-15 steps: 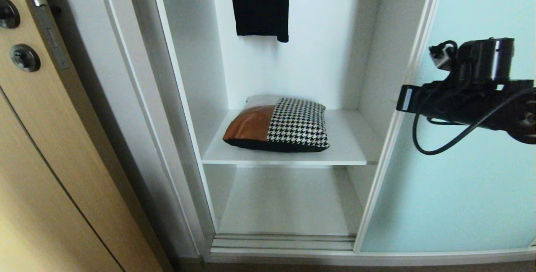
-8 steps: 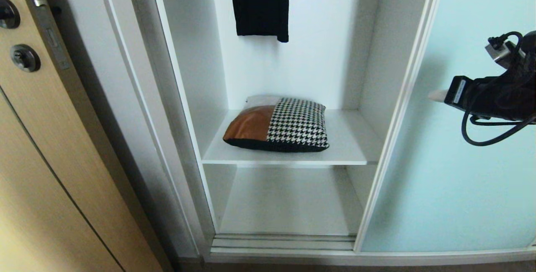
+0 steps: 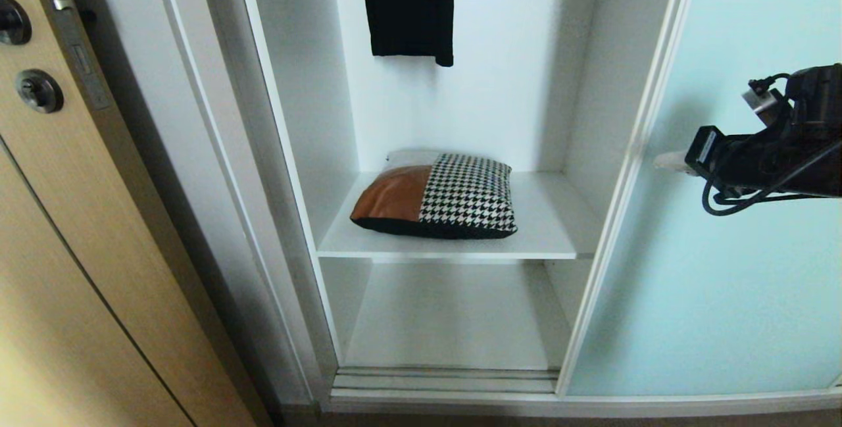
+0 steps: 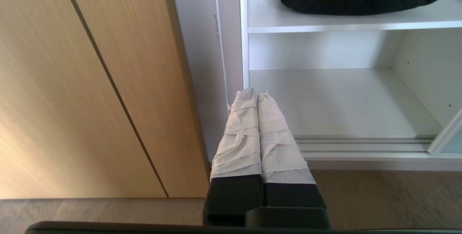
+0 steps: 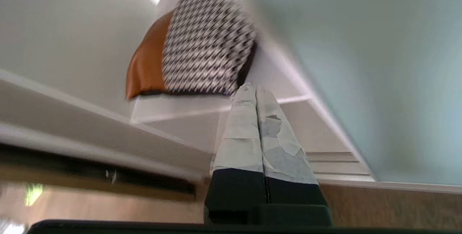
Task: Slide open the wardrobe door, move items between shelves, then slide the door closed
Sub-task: Close the door
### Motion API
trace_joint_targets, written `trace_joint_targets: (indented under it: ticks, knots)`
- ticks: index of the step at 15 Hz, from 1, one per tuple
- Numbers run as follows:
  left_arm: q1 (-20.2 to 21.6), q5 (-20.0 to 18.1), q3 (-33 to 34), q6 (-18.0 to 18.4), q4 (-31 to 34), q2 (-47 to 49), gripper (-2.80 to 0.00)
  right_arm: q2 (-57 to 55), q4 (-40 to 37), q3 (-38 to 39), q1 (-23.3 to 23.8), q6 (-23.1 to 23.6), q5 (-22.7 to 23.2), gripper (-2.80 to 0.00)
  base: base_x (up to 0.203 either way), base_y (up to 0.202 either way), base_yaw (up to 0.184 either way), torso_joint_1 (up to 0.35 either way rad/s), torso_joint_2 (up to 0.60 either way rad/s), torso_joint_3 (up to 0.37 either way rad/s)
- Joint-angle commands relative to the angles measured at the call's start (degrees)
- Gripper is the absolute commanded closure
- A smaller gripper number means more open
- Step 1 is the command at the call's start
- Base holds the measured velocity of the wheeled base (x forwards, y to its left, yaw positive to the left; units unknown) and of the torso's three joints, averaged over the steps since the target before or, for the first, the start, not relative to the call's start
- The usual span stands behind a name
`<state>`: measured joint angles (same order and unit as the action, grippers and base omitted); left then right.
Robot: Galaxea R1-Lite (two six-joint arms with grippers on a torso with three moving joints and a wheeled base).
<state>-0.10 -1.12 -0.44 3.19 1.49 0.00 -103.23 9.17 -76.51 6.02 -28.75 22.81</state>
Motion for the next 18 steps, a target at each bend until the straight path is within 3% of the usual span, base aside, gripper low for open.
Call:
trace_joint_targets:
  ticks: [1, 18]
  knots:
    - [0.01, -0.02, 0.00, -0.03, 0.01, 0.09, 0.00, -3.80, 0.07, -2.40, 0.11, -0.84, -0.70, 0.00, 0.000, 0.000, 0.000, 0.000, 0.00, 0.000]
    - [0.01, -0.02, 0.00, -0.03, 0.01, 0.09, 0.00, -11.03, 0.67, -9.19, 1.19, -2.89, -3.74, 0.00, 0.000, 0.000, 0.000, 0.000, 0.00, 0.000]
